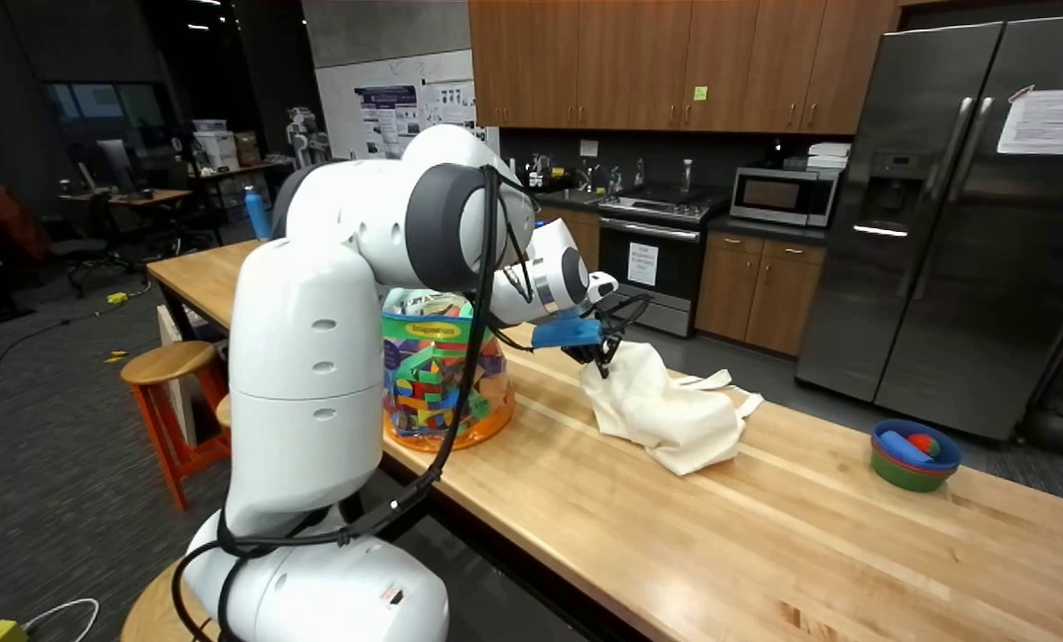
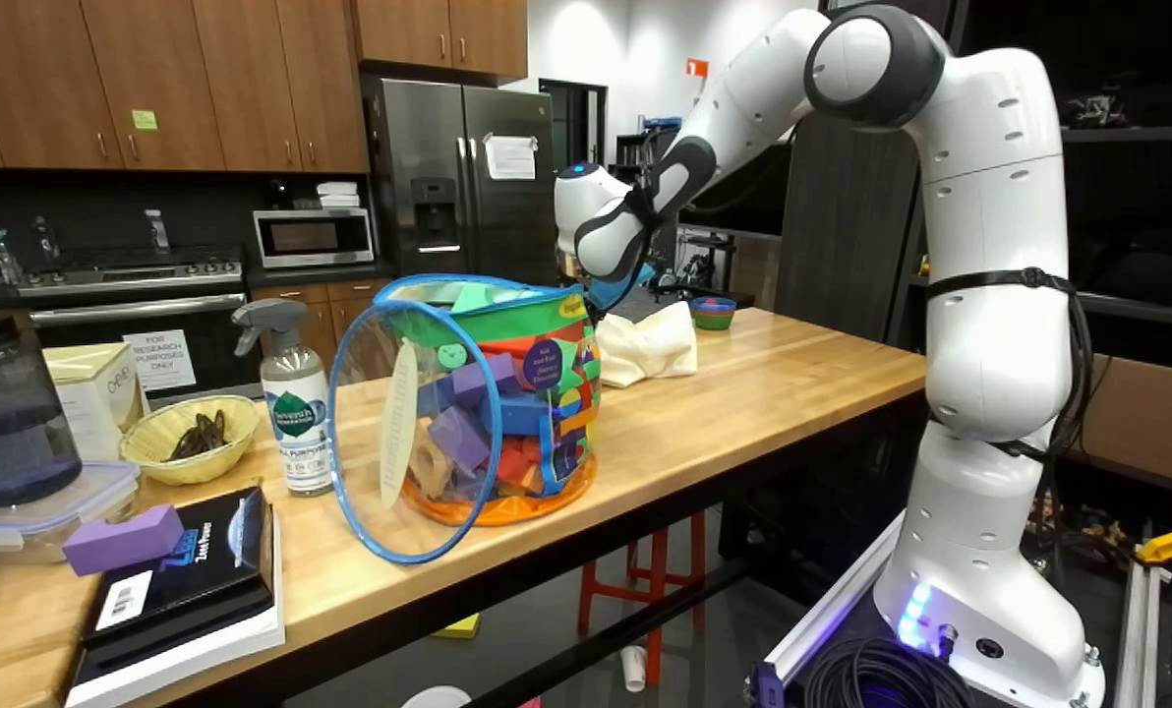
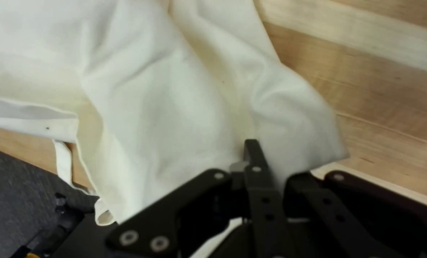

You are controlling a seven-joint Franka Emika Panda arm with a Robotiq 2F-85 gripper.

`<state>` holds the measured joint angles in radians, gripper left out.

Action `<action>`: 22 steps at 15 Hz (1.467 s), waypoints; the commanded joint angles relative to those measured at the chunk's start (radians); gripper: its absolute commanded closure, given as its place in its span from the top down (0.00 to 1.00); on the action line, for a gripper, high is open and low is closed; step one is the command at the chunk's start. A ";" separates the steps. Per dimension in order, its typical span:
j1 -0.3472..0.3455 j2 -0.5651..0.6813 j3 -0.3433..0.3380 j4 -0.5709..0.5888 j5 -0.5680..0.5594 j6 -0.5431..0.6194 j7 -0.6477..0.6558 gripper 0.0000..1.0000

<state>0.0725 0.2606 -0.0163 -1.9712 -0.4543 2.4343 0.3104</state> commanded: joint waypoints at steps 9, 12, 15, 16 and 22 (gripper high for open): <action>0.014 -0.085 0.033 -0.135 0.258 0.018 -0.085 0.01; 0.003 -0.154 -0.003 -0.239 0.238 0.029 -0.019 0.01; -0.014 -0.248 -0.043 -0.366 0.178 0.037 0.097 0.01; -0.024 -0.276 -0.051 -0.401 0.155 0.035 0.134 0.01; -0.121 -0.430 -0.044 -0.591 0.046 0.007 0.317 0.01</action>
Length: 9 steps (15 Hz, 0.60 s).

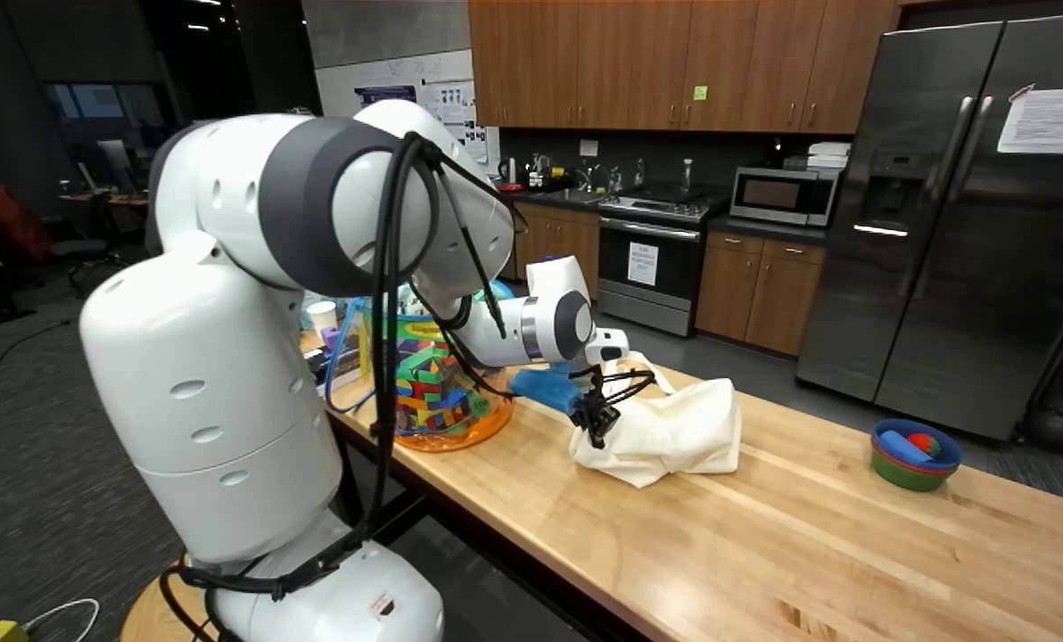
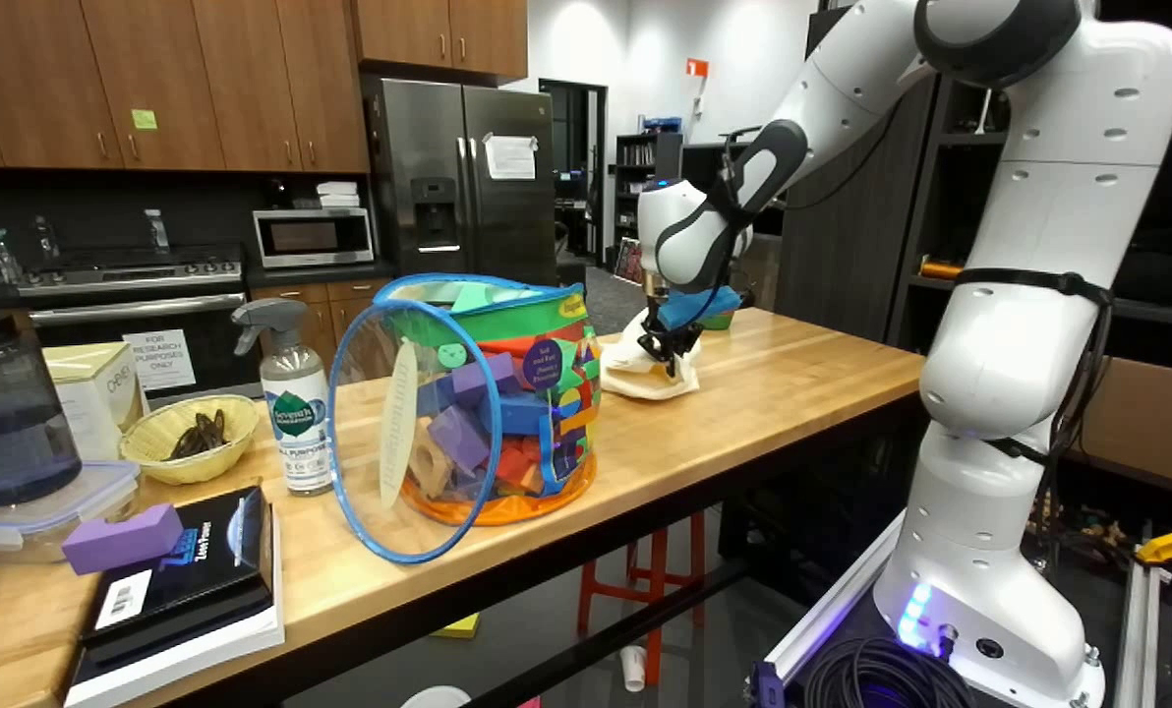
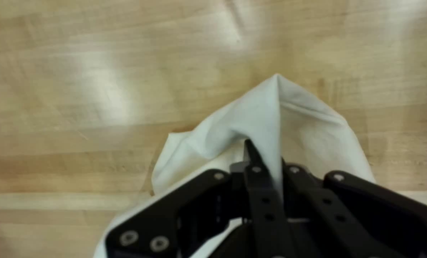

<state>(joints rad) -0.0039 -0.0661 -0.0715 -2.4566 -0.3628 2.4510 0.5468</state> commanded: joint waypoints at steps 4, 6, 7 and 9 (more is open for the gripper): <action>-0.117 -0.184 0.020 -0.211 -0.088 -0.010 0.157 0.01; -0.145 -0.218 0.024 -0.248 -0.086 -0.037 0.158 0.31; -0.135 -0.148 0.032 -0.195 -0.057 -0.013 0.126 0.11; -0.154 -0.177 0.035 -0.224 -0.056 -0.021 0.126 0.22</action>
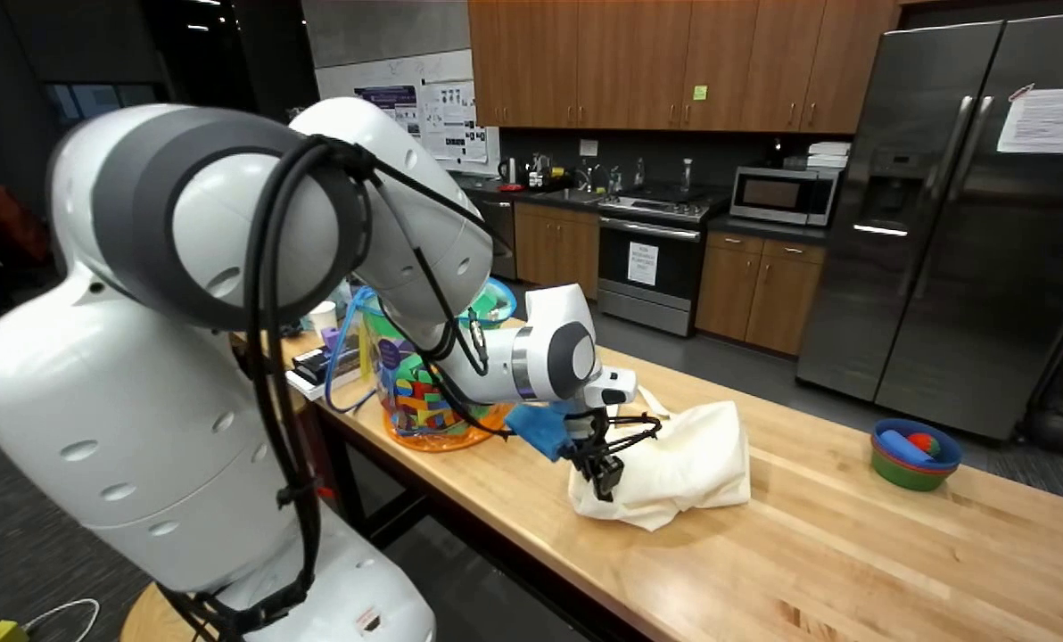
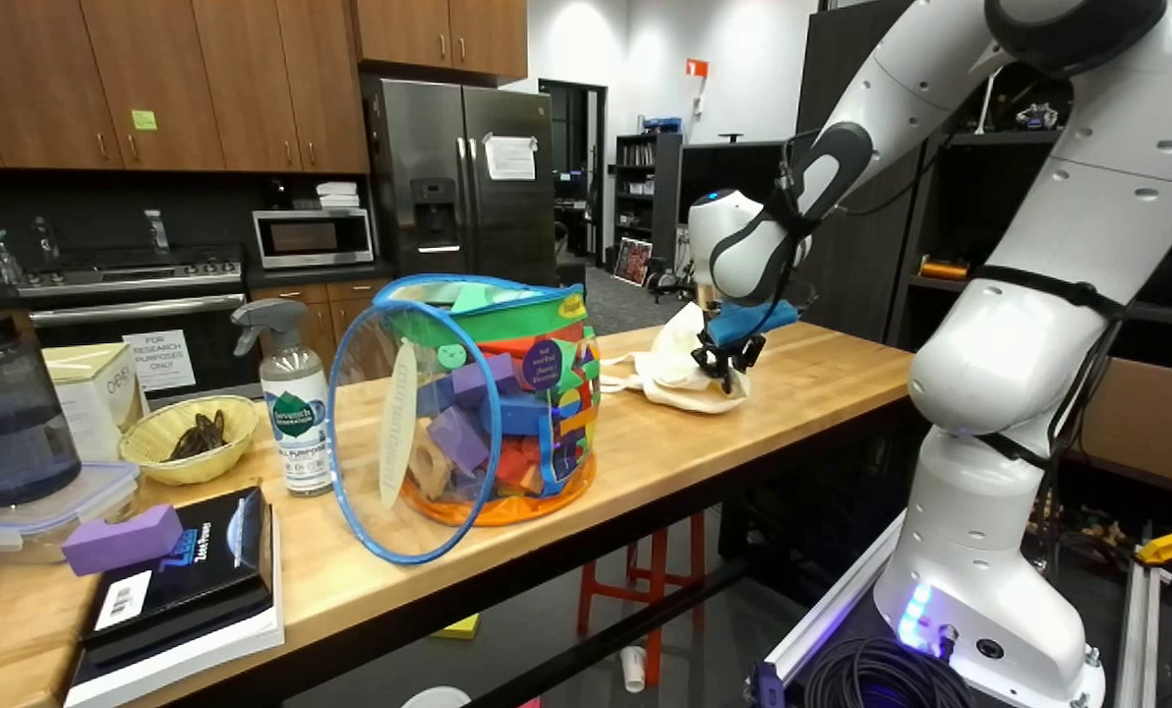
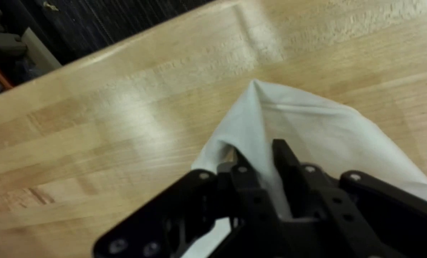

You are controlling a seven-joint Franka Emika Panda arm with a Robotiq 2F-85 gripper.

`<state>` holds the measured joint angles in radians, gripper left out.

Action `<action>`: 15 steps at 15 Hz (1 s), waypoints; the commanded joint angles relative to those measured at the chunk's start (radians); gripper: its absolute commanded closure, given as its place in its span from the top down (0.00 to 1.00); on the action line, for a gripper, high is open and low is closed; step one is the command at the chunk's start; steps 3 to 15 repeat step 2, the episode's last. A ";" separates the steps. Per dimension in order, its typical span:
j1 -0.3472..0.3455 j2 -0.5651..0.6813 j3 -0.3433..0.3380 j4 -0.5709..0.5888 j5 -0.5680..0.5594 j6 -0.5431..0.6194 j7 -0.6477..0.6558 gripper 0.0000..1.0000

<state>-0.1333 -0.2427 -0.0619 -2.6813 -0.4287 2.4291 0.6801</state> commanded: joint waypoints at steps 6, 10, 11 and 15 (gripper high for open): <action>-0.028 -0.013 0.028 -0.009 0.010 -0.001 -0.007 0.31; -0.028 -0.013 0.028 -0.009 0.010 -0.001 -0.007 0.31; -0.028 -0.013 0.028 -0.009 0.010 -0.001 -0.007 0.31; -0.028 -0.013 0.028 -0.009 0.010 -0.001 -0.007 0.31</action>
